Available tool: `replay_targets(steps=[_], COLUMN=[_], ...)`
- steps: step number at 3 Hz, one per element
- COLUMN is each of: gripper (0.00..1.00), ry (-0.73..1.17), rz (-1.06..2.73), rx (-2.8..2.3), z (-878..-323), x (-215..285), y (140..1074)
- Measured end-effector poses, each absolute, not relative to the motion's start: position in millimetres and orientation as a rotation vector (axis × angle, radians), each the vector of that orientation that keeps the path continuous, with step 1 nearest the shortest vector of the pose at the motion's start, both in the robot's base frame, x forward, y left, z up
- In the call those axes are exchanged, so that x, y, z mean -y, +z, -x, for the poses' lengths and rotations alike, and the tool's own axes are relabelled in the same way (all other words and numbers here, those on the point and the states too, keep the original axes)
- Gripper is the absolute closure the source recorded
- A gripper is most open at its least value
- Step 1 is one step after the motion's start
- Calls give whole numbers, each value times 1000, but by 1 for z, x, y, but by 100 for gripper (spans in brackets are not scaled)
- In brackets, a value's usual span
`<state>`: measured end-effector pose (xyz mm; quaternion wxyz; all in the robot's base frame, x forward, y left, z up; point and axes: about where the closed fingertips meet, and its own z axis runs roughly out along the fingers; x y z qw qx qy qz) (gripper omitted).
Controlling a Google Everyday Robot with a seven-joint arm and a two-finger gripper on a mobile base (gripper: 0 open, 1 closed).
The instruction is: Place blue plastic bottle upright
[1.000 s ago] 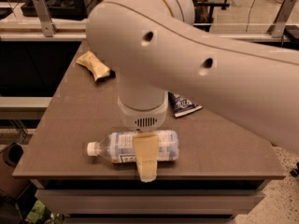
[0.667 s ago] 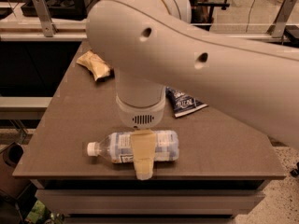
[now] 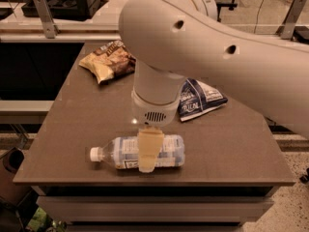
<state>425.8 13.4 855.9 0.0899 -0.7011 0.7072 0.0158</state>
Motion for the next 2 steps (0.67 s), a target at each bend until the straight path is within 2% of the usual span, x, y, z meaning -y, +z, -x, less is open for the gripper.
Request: replay_targets(steps=[2], gripper=[63], ry=[38], rz=[2088], rx=[-2095], z=[-424], x=[-15], y=[858])
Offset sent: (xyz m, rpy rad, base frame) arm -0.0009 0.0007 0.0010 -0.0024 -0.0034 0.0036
